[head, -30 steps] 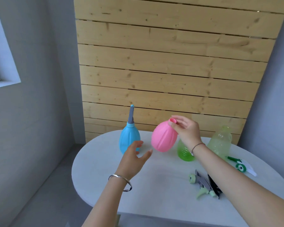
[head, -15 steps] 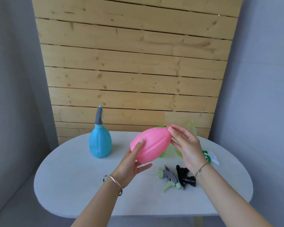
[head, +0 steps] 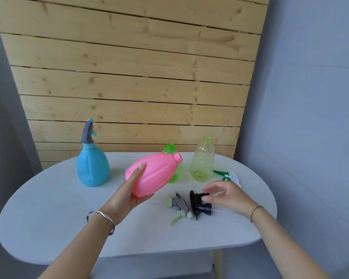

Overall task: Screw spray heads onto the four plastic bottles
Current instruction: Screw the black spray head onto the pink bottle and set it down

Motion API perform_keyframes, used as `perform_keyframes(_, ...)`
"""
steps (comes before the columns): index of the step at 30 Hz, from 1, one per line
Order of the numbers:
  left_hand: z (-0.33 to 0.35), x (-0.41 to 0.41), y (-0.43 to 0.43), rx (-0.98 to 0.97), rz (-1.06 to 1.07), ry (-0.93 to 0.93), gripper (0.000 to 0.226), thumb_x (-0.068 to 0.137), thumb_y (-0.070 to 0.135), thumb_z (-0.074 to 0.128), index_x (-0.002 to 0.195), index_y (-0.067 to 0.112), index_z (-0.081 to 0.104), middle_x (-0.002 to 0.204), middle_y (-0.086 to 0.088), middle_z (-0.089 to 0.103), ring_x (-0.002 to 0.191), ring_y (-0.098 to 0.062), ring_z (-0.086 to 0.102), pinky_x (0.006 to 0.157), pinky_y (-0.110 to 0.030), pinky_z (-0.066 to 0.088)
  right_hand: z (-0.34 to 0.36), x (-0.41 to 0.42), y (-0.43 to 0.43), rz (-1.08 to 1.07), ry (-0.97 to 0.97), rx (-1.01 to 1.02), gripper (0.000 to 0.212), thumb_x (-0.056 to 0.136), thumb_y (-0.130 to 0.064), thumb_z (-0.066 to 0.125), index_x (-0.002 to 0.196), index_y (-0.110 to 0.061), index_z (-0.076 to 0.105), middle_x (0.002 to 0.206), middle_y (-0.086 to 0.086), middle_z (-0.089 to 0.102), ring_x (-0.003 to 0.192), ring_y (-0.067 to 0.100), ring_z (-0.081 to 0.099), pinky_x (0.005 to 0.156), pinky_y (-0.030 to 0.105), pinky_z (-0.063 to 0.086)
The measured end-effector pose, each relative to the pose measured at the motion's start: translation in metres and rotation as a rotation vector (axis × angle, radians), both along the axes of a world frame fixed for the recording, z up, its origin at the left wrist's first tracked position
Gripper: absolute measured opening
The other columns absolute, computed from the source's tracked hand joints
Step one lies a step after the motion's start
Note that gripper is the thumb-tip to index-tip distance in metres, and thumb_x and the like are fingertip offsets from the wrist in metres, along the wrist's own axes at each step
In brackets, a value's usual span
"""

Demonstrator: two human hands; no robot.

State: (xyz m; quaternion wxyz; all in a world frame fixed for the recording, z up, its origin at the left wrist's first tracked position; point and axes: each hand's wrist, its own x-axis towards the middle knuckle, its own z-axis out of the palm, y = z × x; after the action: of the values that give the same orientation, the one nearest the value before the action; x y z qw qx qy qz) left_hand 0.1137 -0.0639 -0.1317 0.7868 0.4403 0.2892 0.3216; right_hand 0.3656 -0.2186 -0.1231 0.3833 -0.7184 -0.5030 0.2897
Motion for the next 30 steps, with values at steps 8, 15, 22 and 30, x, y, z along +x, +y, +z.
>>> perform_keyframes(8, 0.000, 0.004, -0.006, -0.006, -0.038, 0.049, 0.054, 0.064, 0.055, 0.070, 0.108, 0.028, 0.057, 0.117, -0.008, 0.064, 0.099, -0.021, 0.067, 0.075, -0.035, 0.061, -0.016, 0.002, -0.003, 0.019, -0.155, -0.139, 0.032, 0.071, -0.030, 0.080, 0.100, -0.020, 0.072, 0.100, -0.003, 0.071, 0.086, 0.007, 0.062, 0.073, 0.009, 0.045)
perform_keyframes(15, 0.002, -0.001, -0.008, -0.003, -0.026, 0.059, 0.056, 0.059, 0.054, 0.072, 0.106, 0.029, 0.056, 0.115, -0.009, 0.063, 0.103, -0.024, 0.065, 0.074, -0.035, 0.061, -0.014, -0.004, -0.001, 0.044, -0.154, -0.139, 0.030, 0.073, -0.022, 0.080, 0.101, -0.015, 0.072, 0.083, 0.004, 0.066, 0.071, 0.010, 0.054, 0.066, 0.010, 0.042)
perform_keyframes(22, 0.000, -0.002, -0.008, -0.031, -0.021, 0.052, 0.059, 0.058, 0.052, 0.073, 0.108, 0.027, 0.055, 0.119, -0.011, 0.061, 0.103, -0.025, 0.065, 0.071, -0.035, 0.062, 0.030, -0.016, 0.002, -0.053, 0.231, 0.211, 0.028, 0.079, -0.010, 0.073, 0.106, -0.009, 0.070, 0.090, 0.004, 0.073, 0.076, 0.005, 0.066, 0.077, 0.012, 0.049)
perform_keyframes(30, -0.005, -0.002, -0.005, -0.067, -0.002, 0.069, 0.064, 0.053, 0.053, 0.077, 0.107, 0.027, 0.056, 0.116, -0.011, 0.062, 0.101, -0.026, 0.066, 0.070, -0.036, 0.061, 0.054, -0.033, 0.027, -0.173, 0.872, 0.578, 0.017, 0.089, -0.010, 0.059, 0.104, -0.010, 0.069, 0.102, 0.001, 0.071, 0.096, 0.015, 0.066, 0.096, 0.027, 0.050)
